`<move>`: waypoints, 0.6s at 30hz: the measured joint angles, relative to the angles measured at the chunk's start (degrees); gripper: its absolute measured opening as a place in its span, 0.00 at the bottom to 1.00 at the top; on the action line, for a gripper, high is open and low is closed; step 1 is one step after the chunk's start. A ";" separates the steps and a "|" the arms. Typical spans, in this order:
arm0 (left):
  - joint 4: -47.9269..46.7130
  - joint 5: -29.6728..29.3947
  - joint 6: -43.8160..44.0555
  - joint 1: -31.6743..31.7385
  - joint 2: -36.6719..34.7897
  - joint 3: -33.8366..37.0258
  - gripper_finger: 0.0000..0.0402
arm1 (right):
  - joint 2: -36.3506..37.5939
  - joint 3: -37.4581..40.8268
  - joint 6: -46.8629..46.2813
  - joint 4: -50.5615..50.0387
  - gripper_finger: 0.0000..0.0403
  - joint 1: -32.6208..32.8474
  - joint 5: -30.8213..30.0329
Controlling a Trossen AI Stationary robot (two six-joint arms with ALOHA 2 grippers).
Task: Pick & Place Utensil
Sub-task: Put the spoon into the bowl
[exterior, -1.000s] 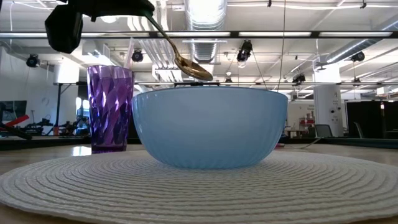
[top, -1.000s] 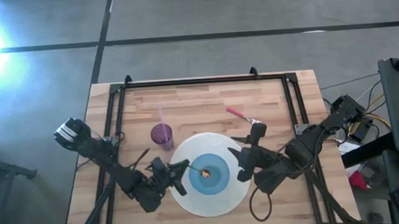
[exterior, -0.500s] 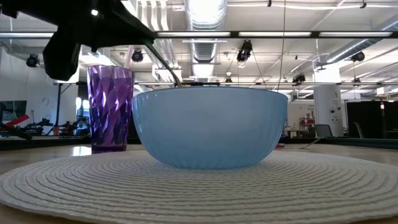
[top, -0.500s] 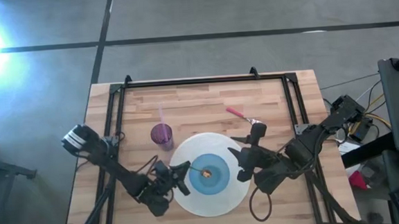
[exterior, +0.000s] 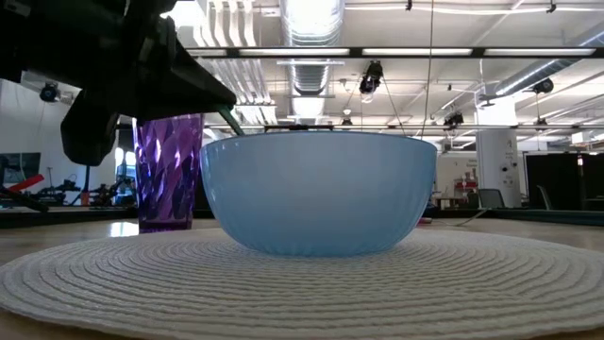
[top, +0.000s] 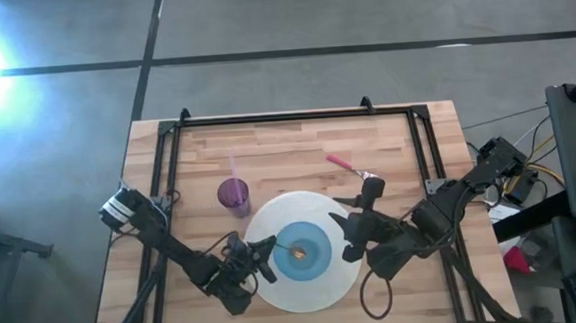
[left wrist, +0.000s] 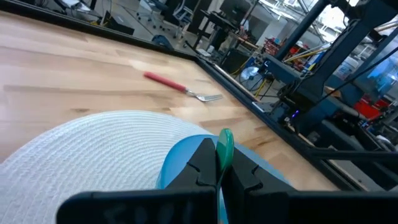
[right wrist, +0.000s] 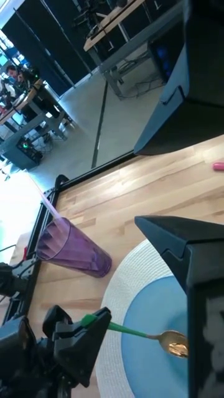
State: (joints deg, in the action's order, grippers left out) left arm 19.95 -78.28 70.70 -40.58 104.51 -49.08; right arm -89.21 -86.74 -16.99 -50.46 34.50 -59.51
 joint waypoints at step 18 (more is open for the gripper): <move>-3.24 2.18 5.18 0.63 -0.11 0.61 0.02 | 0.00 0.00 0.00 0.00 0.40 0.00 0.00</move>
State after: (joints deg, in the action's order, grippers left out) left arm 16.71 -76.10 75.88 -39.95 104.40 -48.47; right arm -89.21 -86.74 -16.99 -50.46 34.50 -59.51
